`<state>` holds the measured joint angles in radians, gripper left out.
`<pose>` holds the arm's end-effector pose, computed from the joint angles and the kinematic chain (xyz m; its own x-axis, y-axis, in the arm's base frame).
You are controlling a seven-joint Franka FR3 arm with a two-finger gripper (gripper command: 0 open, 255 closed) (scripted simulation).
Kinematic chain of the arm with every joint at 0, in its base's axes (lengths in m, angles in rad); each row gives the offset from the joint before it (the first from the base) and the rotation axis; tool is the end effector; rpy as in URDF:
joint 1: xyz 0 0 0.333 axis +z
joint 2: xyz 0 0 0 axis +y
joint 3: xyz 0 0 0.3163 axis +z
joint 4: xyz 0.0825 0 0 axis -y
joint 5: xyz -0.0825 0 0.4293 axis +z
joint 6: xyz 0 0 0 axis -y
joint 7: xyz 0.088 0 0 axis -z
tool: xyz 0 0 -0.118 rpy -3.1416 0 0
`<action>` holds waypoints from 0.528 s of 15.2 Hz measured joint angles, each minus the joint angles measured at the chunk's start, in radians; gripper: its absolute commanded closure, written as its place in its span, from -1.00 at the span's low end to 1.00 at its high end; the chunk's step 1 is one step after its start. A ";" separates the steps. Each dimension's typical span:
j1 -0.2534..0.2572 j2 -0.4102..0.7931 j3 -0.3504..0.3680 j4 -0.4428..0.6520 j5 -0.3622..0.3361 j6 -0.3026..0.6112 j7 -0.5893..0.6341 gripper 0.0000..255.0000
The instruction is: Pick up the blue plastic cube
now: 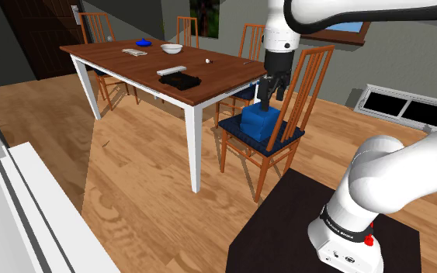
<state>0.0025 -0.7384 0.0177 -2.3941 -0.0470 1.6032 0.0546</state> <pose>0.3646 0.0028 0.5459 0.9981 -0.0380 -0.0493 -0.0350 -0.9975 0.0615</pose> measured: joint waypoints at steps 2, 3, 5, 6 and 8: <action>-0.004 0.010 -0.008 -0.003 -0.005 0.013 -0.008 -1.00; -0.008 0.025 -0.018 -0.005 -0.011 0.031 -0.016 -1.00; -0.023 0.061 -0.050 -0.011 -0.029 0.075 -0.045 -1.00; -0.031 0.083 -0.066 -0.003 -0.037 0.091 -0.060 -1.00; -0.045 0.128 -0.099 -0.002 -0.053 0.137 -0.090 -1.00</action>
<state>-0.0425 -0.6104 -0.0811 -2.3956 -0.0997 1.7407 -0.0352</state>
